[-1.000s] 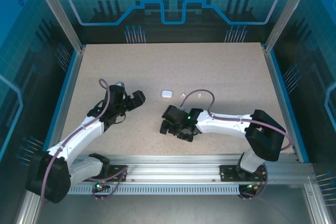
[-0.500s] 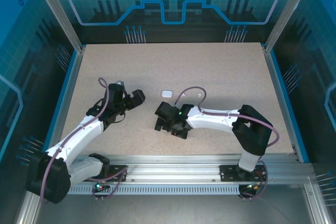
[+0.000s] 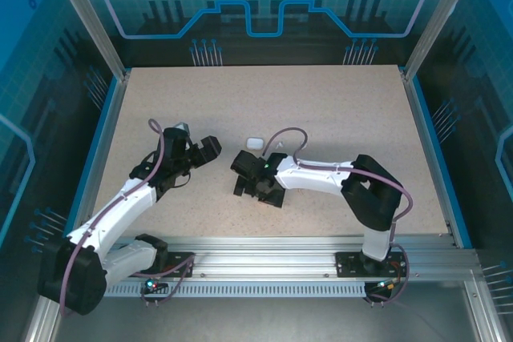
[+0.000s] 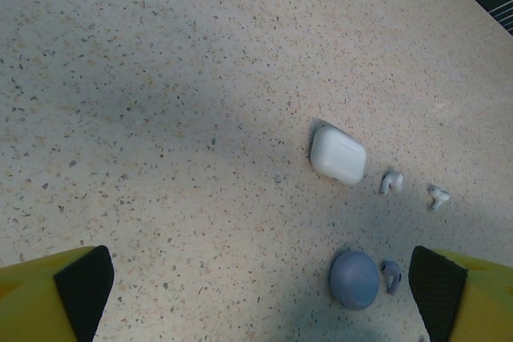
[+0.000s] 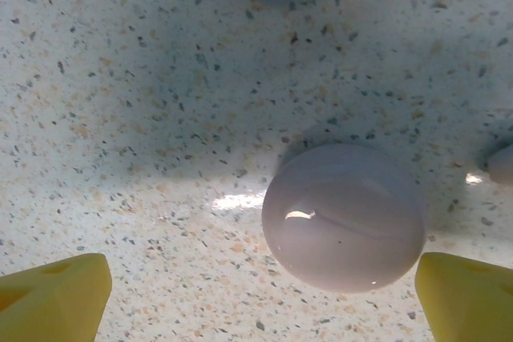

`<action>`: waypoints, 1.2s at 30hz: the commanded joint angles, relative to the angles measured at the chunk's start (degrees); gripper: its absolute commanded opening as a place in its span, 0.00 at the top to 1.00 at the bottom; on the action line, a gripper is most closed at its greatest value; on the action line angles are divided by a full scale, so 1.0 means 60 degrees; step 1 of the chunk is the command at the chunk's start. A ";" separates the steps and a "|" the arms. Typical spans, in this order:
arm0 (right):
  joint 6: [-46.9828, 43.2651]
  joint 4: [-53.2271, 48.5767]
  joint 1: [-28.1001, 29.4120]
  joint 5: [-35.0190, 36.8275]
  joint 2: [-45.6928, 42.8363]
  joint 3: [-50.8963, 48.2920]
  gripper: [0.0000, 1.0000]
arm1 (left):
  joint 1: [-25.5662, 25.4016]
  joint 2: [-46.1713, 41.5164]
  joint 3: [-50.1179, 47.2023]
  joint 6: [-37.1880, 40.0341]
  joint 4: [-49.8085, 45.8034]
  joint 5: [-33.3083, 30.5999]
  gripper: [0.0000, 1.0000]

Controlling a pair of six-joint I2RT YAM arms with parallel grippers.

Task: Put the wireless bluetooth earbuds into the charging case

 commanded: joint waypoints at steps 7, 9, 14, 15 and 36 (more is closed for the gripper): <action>-0.0436 -0.0731 -0.0196 0.0338 0.0414 0.0708 0.01 | 0.0022 -0.0301 -0.0036 -0.0065 -0.0120 0.0178 0.01; -0.0484 -0.0987 -0.0205 0.0452 0.0428 0.0864 0.02 | 0.0023 -0.0314 -0.0055 -0.0137 -0.0109 0.0182 0.01; -0.0450 -0.2275 -0.0082 0.0994 0.0671 0.1560 0.03 | 0.0028 -0.0329 -0.0089 -0.0229 -0.0087 0.0105 0.01; -0.0506 -0.2494 -0.0045 0.1093 0.0760 0.1722 0.03 | 0.0028 -0.0343 -0.0089 -0.0241 -0.0090 0.0080 0.01; -0.0122 -0.3178 0.0176 0.0958 0.2160 0.2684 0.16 | 0.0038 -0.0644 -0.0230 -0.0465 -0.0003 -0.0188 0.01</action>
